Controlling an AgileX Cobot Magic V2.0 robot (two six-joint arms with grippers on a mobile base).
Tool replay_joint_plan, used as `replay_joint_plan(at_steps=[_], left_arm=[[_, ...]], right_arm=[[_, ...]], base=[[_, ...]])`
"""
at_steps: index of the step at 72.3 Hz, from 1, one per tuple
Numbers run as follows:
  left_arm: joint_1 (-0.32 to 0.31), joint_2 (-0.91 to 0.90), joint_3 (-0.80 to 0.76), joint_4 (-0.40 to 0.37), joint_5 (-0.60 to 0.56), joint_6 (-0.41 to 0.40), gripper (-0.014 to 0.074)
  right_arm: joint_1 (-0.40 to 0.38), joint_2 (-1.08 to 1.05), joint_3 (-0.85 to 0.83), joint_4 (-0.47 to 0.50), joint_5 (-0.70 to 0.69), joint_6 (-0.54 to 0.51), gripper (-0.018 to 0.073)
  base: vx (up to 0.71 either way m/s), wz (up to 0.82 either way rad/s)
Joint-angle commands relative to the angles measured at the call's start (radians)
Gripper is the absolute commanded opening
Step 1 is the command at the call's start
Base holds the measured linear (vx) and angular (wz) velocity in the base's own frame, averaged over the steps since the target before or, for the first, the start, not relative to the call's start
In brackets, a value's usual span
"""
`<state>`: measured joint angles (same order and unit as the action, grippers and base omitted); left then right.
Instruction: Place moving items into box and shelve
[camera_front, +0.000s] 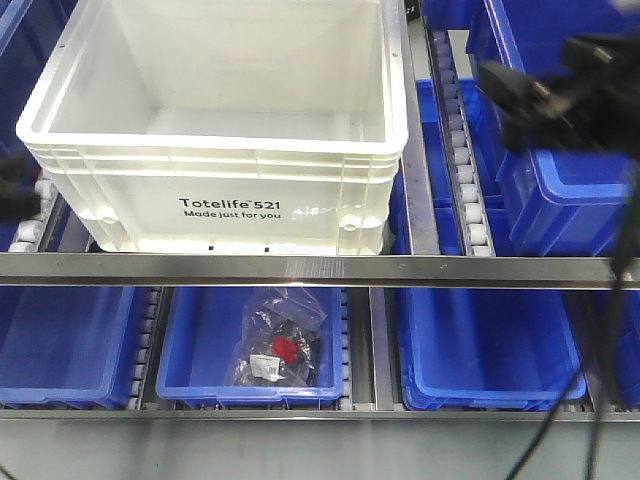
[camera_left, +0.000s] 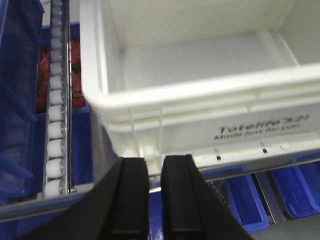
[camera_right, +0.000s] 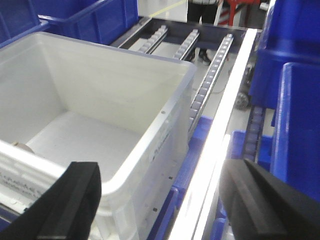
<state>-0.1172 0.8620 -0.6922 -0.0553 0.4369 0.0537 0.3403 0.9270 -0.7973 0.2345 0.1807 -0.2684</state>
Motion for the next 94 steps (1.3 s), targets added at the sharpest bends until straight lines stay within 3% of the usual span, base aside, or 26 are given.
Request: replay_joint_plan(at_steps=[1,12,27,46,70,78,83,87,94], left_arm=[[-0.006,-0.125,0.071,-0.001,-0.103,-0.001,0.0244],[-0.006,-0.384,0.246,-0.001,-0.094,-0.001,0.0244],[-0.006,-0.641,0.314,-0.008,-0.075,-0.006,0.0244],[-0.006,-0.644,0.375,-0.01,-0.185,-0.071,0.0244],[-0.006,-0.642,0.375,-0.009,-0.185,-0.081,0.023],[-0.006,-0.642,0.375,-0.009,-0.185,-0.081,0.0108],[-0.006,-0.642,0.375,-0.009,-0.185,-0.081,-0.0006],[-0.006,-0.642,0.375,-0.009,-0.185,-0.081,-0.0008],[-0.006,-0.642,0.375,-0.009,-0.185,-0.081,-0.0007]], right_arm=[[-0.002,-0.112,0.06,0.002,-0.103,-0.029,0.0529],[-0.002,-0.37,0.248,0.002,-0.11,-0.05,0.0529],[-0.002,-0.642,0.429,0.001,-0.115,-0.069,0.0529],[-0.002,-0.675,0.523,0.002,-0.214,-0.091,0.0529],[-0.002,-0.675,0.523,0.005,-0.252,-0.092,0.052],[-0.002,-0.675,0.523,0.005,-0.252,-0.092,0.0365],[-0.002,-0.675,0.523,0.005,-0.252,-0.092,0.0151],[-0.002,-0.675,0.523,0.005,-0.253,-0.092,-0.0017],[-0.002,-0.675,0.523,0.007,-0.253,-0.091,-0.0011]], base=[[0.0,0.0],[0.0,0.0],[0.0,0.0],[0.0,0.0],[0.0,0.0],[0.0,0.0],[0.0,0.0],[0.0,0.0],[0.0,0.0]])
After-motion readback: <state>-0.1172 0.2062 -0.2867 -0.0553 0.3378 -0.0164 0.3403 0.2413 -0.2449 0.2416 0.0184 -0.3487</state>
